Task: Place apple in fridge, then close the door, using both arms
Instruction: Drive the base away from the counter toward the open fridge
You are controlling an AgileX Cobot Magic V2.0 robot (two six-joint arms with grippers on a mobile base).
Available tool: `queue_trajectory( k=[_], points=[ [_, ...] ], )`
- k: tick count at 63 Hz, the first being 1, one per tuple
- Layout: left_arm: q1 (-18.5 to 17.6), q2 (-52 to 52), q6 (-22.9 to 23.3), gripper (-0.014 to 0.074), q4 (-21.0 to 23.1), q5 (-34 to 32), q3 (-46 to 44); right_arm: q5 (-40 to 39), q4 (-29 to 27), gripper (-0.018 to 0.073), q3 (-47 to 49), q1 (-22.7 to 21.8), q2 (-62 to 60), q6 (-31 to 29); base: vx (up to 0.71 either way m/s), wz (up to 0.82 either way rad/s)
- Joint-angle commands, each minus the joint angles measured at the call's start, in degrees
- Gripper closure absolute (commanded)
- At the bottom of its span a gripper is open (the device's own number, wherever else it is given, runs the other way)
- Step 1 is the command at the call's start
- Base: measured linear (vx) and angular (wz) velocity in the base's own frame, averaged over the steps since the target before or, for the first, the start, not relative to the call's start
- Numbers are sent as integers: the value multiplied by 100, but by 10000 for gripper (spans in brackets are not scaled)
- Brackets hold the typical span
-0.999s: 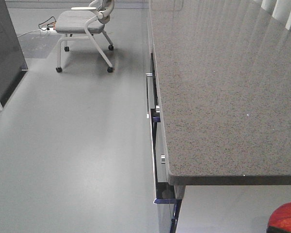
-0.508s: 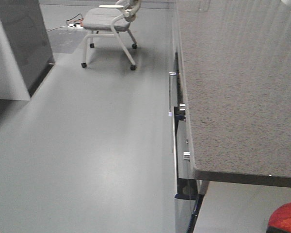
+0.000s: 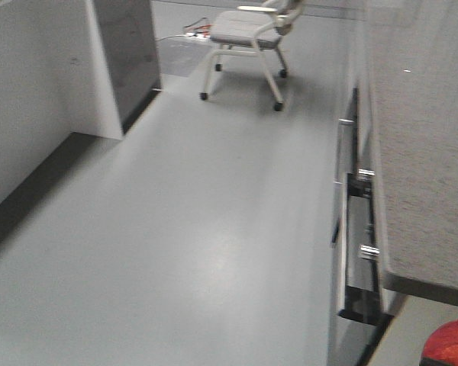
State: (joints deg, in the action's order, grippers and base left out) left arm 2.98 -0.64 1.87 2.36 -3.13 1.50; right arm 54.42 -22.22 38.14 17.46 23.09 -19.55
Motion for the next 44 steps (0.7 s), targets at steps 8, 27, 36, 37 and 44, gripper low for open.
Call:
queue_trajectory(
  k=[8, 27, 36, 37, 44],
  points=[
    [-9, -90, 57, 603, 36, -427, 159, -407, -101, 172, 152, -13, 42, -34, -3, 52],
    [-9, -90, 57, 603, 36, -427, 159, -433, -101, 172, 152, -13, 42, -28, -2, 56],
    [-9, -90, 57, 603, 36, -427, 159, -432, -101, 172, 152, -13, 42, -28, -2, 51],
    [-9, -90, 57, 603, 36, -427, 159, -432, -101, 172, 152, -13, 42, -28, -2, 50],
    [-9, -90, 57, 603, 36, -427, 159, -431, -101, 172, 152, -13, 42, -35, -2, 49]
  ],
)
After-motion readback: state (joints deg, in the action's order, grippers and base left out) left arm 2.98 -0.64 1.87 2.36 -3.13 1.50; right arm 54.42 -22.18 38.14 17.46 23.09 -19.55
